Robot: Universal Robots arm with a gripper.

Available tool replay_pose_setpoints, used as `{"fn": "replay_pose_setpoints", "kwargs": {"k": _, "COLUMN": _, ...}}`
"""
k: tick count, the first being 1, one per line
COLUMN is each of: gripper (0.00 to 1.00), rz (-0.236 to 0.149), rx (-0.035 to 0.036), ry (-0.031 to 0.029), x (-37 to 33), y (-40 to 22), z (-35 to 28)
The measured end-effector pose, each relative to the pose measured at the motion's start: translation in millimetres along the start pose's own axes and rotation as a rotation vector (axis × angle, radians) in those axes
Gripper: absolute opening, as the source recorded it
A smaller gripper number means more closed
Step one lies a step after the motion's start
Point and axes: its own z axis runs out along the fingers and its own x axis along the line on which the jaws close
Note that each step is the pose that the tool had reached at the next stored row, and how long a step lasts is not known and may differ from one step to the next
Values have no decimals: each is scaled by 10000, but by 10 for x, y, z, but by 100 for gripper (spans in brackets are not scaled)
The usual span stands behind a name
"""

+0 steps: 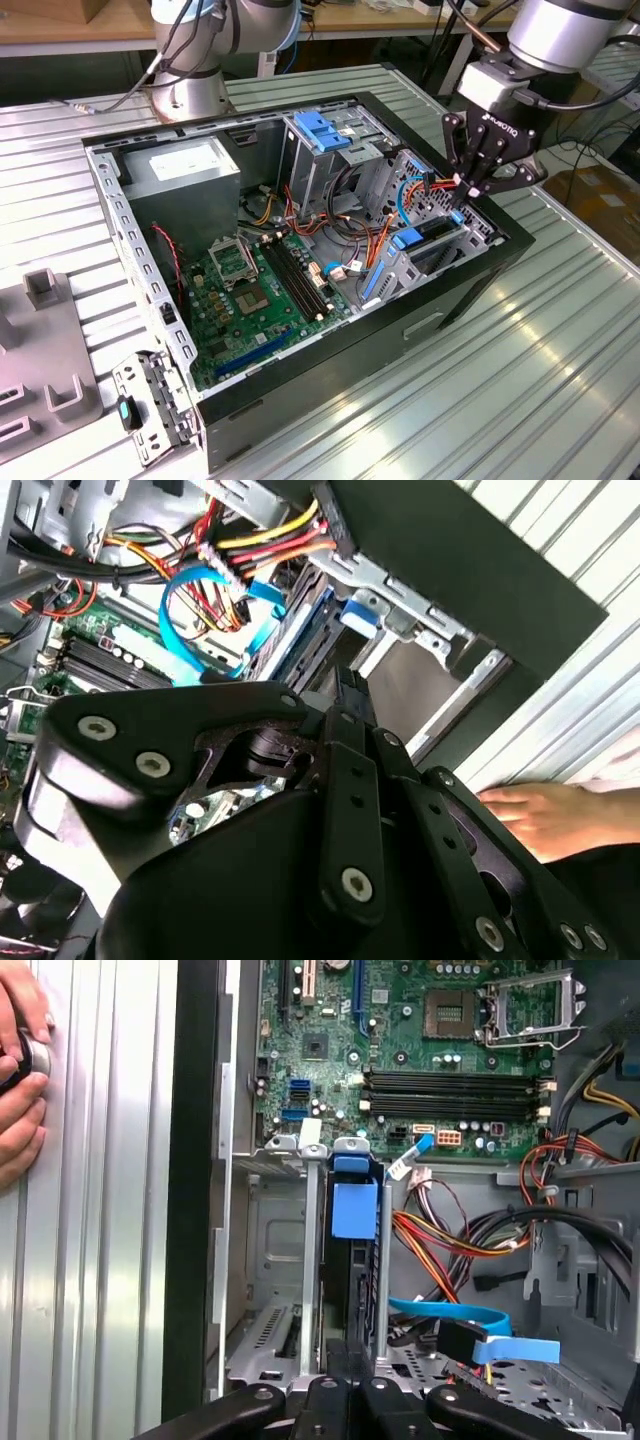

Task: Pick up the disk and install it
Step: 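Insert the first disk wire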

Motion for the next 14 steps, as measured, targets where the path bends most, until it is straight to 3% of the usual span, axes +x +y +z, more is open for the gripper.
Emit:
{"fn": "replay_pose_setpoints", "kwargs": {"k": 5, "gripper": 11, "rz": -121, "rx": 7, "ry": -3, "x": -84, "y": -74, "z": -3}}
{"fn": "replay_pose_setpoints", "kwargs": {"k": 8, "gripper": 11, "rz": -259, "rx": 10, "ry": -2, "x": -91, "y": -86, "z": -13}}
{"fn": "replay_pose_setpoints", "kwargs": {"k": 14, "gripper": 11, "rz": -948, "rx": 20, "ry": -17, "x": -89, "y": -111, "z": -73}}
